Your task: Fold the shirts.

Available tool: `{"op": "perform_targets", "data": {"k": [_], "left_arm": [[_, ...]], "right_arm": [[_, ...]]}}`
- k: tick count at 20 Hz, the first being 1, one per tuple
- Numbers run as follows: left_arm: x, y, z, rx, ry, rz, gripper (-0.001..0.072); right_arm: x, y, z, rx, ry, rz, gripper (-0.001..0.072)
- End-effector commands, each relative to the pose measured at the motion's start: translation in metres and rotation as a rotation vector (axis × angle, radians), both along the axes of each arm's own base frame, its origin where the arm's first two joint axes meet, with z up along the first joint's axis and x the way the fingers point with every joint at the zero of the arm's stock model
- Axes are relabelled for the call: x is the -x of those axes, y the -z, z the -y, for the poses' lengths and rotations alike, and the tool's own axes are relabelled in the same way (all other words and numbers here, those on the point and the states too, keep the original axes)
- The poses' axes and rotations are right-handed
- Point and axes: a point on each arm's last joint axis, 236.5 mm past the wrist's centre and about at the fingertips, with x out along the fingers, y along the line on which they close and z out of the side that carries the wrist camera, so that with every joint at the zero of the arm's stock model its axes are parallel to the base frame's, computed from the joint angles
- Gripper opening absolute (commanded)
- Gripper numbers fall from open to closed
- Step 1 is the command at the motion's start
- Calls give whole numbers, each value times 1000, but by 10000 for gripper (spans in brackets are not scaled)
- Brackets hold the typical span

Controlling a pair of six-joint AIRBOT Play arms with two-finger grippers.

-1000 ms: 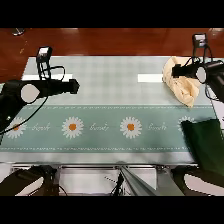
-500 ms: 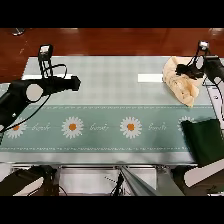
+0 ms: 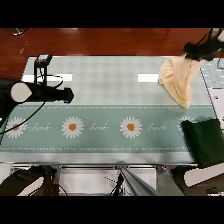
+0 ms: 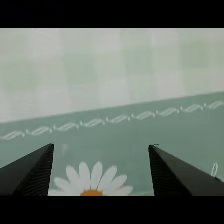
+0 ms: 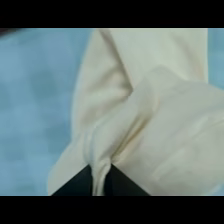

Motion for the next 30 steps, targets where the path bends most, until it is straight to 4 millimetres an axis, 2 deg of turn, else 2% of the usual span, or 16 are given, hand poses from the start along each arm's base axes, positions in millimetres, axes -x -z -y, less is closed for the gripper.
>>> {"op": "perform_targets", "data": {"k": [1, 3, 5, 7, 9, 11, 13, 16, 18, 22, 24, 26, 27, 28, 29, 30], "left_arm": [[64, -14, 1, 39, 58, -67, 701], [87, -31, 21, 177, 69, 12, 700], [105, -41, 35, 285, 81, 80, 700], [115, -42, 40, 334, 83, 114, 701], [118, -36, 40, 341, 79, 109, 701], [112, -29, 40, 348, 55, 103, 700], [103, -26, 40, 366, 16, 108, 701], [90, -25, 40, 374, -10, 126, 700], [88, -19, 41, 370, -15, 111, 700], [89, -9, 46, 389, -24, 63, 700], [90, -8, 46, 388, -24, 59, 700], [91, -9, 49, 406, -24, 51, 700], [92, -11, 52, 421, -25, 46, 701], [92, -11, 52, 425, -25, 45, 701], [92, -11, 52, 425, -25, 45, 701], [93, -11, 52, 423, -22, 42, 701]], "right_arm": [[23, -168, -48, -11, -129, 373, 25], [61, -257, -72, 46, -186, 586, 24], [102, -320, -88, 67, -210, 746, 24], [142, -358, -109, 78, -273, 841, 24], [186, -384, -149, 40, -412, 913, 24], [224, -391, -185, 10, -547, 928, 25], [251, -366, -217, 4, -687, 829, 25], [268, -293, -262, -38, -875, 586, 25], [270, -218, -292, -73, -953, 380, 25], [283, -54, -355, -214, -951, 48, 25], [302, -1, -387, -321, -939, -74, 25], [310, 27, -416, -387, -926, -147, 26], [310, 34, -426, -421, -912, -165, 108], [310, 38, -432, -453, -907, -186, 497], [307, 38, -430, -453, -913, -186, 624], [303, 34, -422, -448, -910, -194, 624]]}}
